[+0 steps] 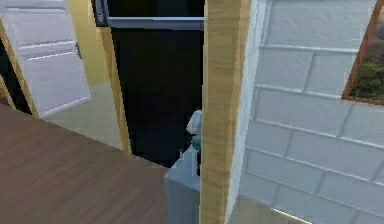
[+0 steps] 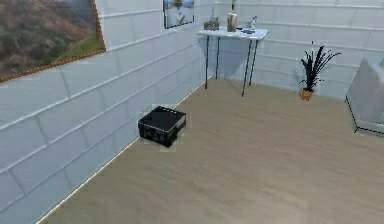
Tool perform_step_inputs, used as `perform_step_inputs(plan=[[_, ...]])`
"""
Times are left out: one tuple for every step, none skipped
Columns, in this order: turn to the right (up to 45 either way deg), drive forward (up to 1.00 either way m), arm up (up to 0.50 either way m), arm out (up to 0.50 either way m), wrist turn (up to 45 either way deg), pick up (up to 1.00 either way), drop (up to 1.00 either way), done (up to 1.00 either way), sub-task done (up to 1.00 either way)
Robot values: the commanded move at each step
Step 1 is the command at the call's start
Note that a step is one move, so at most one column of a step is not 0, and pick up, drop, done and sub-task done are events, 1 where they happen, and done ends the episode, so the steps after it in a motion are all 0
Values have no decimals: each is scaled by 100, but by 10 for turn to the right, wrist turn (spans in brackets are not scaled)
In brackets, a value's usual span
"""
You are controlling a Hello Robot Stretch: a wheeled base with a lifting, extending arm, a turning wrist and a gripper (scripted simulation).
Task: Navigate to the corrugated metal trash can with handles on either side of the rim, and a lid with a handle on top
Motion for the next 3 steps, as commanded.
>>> perform_step_inputs(plan=[[0, 30, 0, 0, 0, 0, 0, 0, 0], [-450, 0, 0, 0, 0, 0, 0, 0, 0], [-90, 0, 0, 0, 0, 0, 0, 0, 0]])
